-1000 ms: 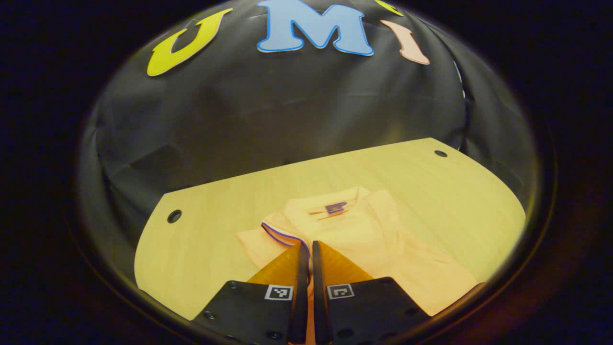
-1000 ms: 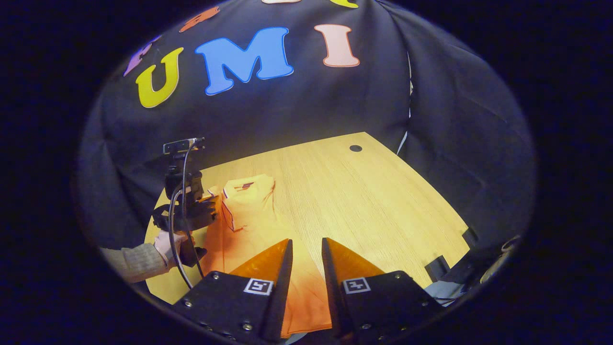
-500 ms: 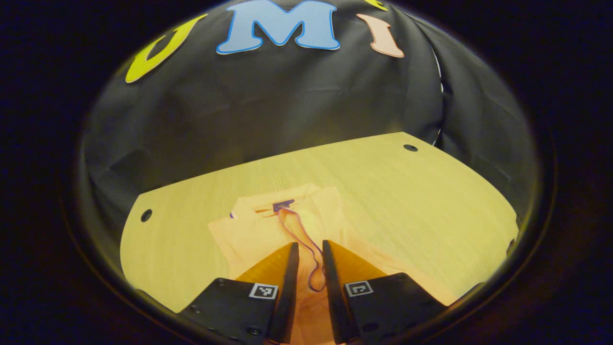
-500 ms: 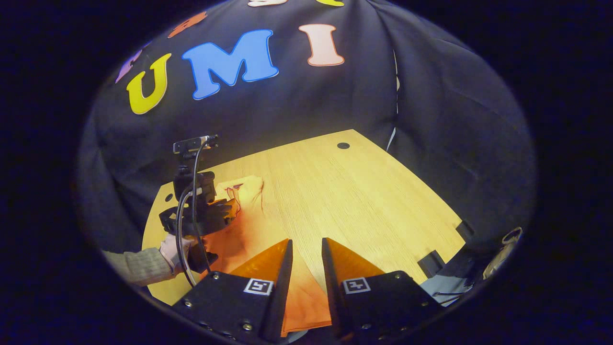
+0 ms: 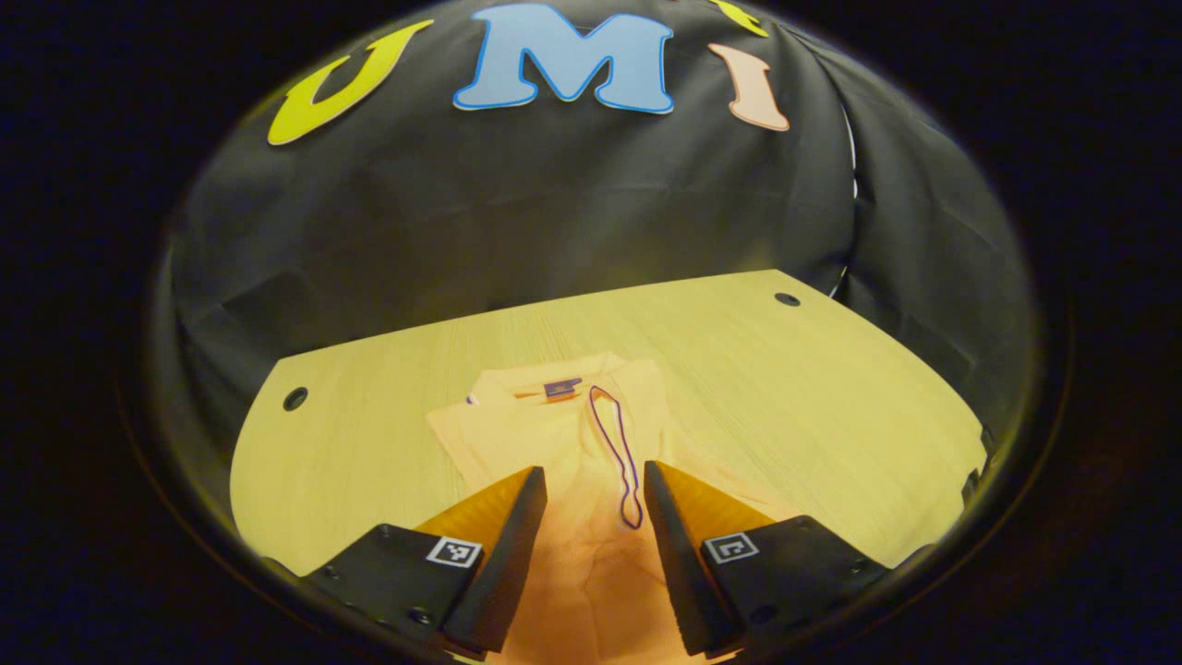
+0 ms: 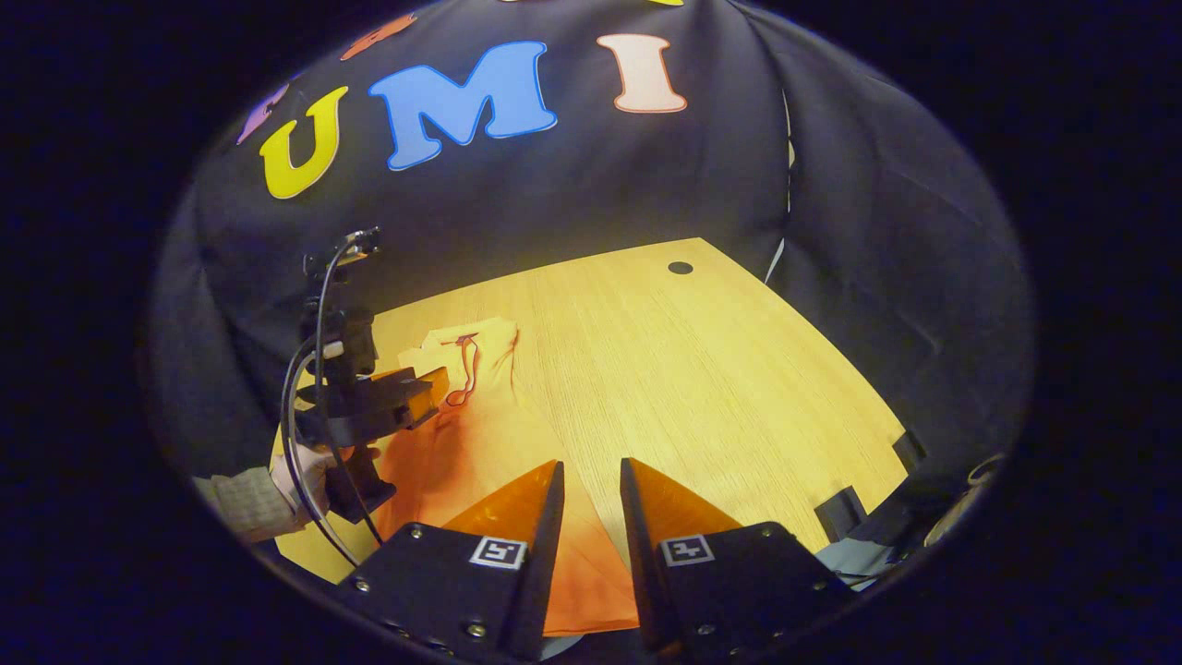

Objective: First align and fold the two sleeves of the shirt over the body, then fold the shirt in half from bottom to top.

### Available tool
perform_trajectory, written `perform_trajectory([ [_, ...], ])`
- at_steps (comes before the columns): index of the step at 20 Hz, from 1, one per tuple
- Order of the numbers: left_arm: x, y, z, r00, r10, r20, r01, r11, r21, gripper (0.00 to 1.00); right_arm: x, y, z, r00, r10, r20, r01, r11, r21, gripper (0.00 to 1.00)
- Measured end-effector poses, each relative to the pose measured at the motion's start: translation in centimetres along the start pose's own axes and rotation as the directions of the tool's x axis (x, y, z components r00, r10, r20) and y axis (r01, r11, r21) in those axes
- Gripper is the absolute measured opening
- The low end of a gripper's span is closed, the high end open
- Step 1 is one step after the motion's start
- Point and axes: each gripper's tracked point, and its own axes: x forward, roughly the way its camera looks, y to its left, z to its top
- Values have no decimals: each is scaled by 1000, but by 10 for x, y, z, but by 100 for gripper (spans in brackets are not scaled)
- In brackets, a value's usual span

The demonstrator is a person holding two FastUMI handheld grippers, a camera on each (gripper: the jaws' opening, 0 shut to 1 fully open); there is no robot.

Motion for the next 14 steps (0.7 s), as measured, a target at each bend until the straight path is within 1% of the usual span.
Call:
perform_trajectory([
  [1, -9, 3, -3, 1000, 2, 3, -2, 1000, -7, 79, 2, 2, -4, 1000, 15, -11, -15, 1000, -2, 39],
  [2, -19, 9, -5, 1000, 9, 5, -9, 1000, -13, 94, 4, 4, -7, 999, 28, -21, -29, 1000, -9, 39],
  [3, -29, 10, -9, 1000, 12, 6, -12, 1000, -19, 98, 7, 4, -11, 999, 40, -29, -40, 999, -18, 38],
  [8, -77, 20, -40, 999, 38, -27, -39, 998, -41, 97, 20, 6, -28, 991, 99, -86, -103, 993, -55, 39],
  [12, -121, 20, -83, 996, 33, -88, -39, 997, -63, 96, 29, 5, -48, 979, 132, -153, -149, 984, -101, 40],
  [13, -131, 22, -94, 994, 37, -106, -44, 997, -65, 97, 33, 5, -54, 975, 140, -174, -161, 980, -114, 40],
  [14, -142, 25, -105, 992, 46, -121, -54, 996, -67, 96, 36, 4, -60, 971, 144, -190, -169, 978, -123, 40],
])
